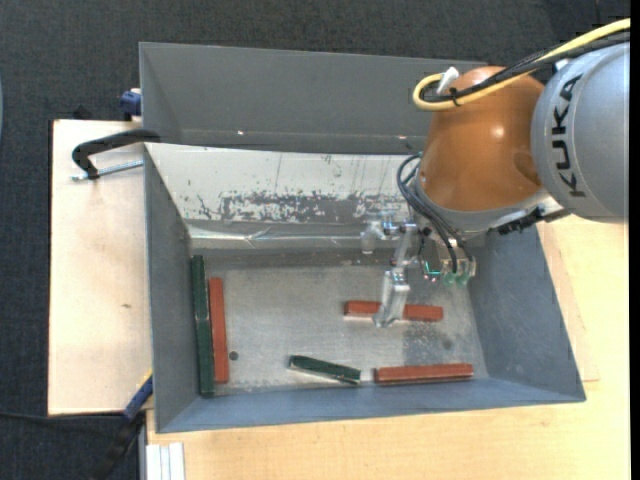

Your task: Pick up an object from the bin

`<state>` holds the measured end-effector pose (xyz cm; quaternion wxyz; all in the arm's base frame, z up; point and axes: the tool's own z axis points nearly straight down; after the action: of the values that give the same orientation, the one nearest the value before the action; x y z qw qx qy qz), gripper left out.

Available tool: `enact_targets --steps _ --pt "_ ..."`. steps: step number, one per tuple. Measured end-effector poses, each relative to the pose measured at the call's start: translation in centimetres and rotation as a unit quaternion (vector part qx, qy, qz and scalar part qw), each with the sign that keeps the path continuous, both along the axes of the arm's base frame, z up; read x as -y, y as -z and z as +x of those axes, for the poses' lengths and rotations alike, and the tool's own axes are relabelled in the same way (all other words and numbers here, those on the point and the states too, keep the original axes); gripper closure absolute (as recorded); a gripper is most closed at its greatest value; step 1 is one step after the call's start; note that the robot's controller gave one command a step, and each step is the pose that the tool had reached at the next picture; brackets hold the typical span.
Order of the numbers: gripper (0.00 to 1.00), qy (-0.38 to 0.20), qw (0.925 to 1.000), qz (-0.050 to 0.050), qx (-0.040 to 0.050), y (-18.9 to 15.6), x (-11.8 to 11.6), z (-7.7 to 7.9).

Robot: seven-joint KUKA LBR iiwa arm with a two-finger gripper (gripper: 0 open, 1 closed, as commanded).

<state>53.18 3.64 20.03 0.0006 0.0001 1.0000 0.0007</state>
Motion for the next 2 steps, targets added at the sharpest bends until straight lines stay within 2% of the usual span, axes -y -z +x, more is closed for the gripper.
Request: enact_targets --steps 1,2 --pt "0.0 -0.071 0.9975 0.0 0.0045 2.8 1.2 0.4" --pt "1.0 -0.127 0.992 0.0 0.0015 12.9 3.7 -1.3"
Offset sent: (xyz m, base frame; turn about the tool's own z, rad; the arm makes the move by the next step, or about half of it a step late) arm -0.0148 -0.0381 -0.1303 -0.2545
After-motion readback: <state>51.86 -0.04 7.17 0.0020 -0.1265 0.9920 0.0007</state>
